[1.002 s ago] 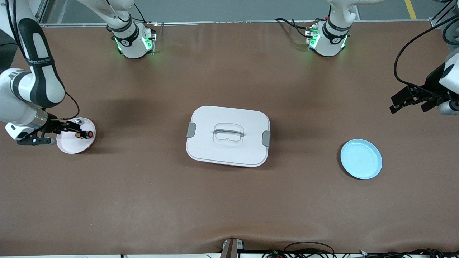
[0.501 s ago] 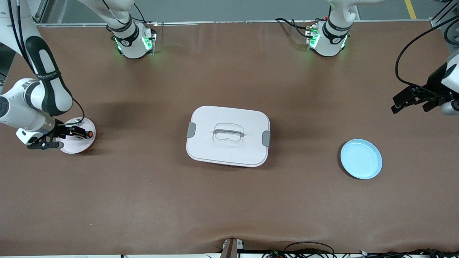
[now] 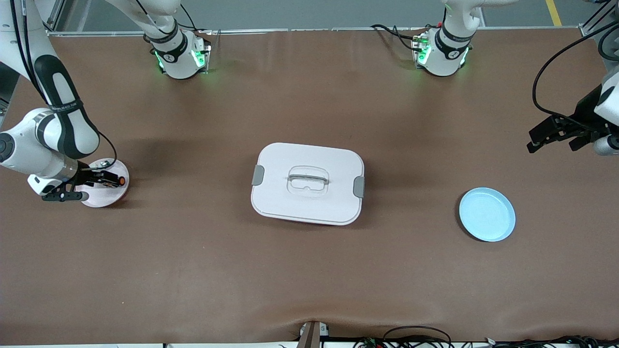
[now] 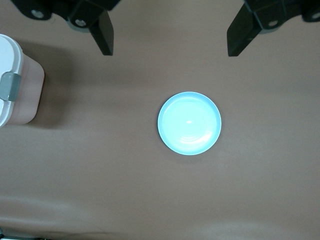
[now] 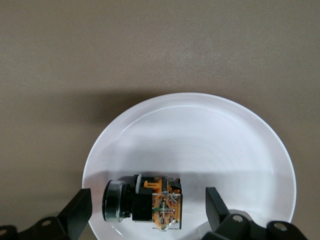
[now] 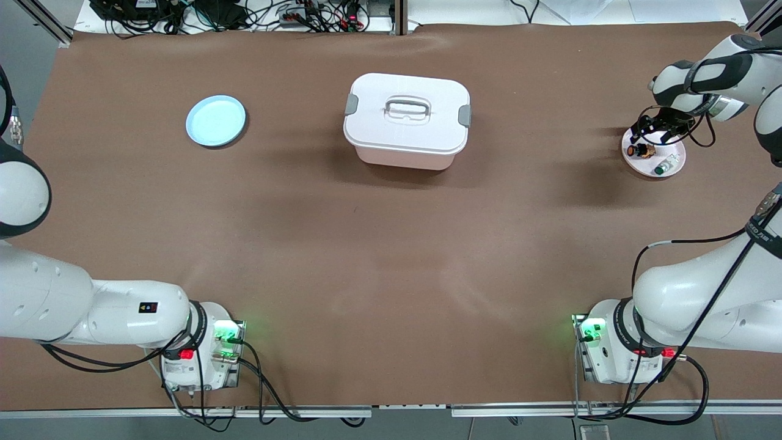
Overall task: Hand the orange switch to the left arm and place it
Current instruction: 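Close the right gripper on the orange switch and lift it, then carry the switch over the box while the left gripper reaches toward it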
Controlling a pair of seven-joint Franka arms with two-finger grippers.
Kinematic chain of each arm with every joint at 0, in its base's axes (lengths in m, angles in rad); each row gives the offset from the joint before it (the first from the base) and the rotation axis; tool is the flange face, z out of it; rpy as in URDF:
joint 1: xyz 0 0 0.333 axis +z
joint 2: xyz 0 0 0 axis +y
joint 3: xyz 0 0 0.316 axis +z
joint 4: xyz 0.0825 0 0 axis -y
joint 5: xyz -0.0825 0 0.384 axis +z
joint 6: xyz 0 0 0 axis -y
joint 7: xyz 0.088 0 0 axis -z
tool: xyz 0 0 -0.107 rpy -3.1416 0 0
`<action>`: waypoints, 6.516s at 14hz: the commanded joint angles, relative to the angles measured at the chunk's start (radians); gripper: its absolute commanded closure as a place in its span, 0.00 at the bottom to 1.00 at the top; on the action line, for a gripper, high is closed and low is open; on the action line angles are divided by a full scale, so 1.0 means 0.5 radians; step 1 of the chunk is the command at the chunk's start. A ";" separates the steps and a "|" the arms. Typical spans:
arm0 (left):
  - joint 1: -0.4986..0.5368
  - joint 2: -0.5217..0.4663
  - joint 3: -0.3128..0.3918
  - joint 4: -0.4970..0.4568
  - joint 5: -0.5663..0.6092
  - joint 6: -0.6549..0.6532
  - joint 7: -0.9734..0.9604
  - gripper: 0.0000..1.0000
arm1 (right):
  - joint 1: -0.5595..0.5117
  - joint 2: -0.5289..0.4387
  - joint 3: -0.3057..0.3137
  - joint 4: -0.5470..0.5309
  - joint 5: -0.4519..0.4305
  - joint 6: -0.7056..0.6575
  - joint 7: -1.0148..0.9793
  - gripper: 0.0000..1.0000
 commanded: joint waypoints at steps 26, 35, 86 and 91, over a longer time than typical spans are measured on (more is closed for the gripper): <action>-0.002 0.032 0.003 0.056 0.015 -0.041 0.034 0.00 | -0.033 0.001 0.027 0.111 0.138 -0.317 -0.079 1.00; -0.005 0.032 0.003 0.068 0.003 -0.044 0.028 0.00 | 0.041 -0.119 0.034 0.676 0.141 -1.265 0.322 1.00; -0.459 0.695 -0.758 0.255 -1.463 1.048 -0.527 0.00 | 1.679 0.329 0.040 2.050 1.009 -0.907 4.387 1.00; -0.431 0.860 -0.758 0.328 -1.466 1.064 -0.028 0.00 | 1.732 0.329 0.098 2.054 1.064 -0.895 4.452 1.00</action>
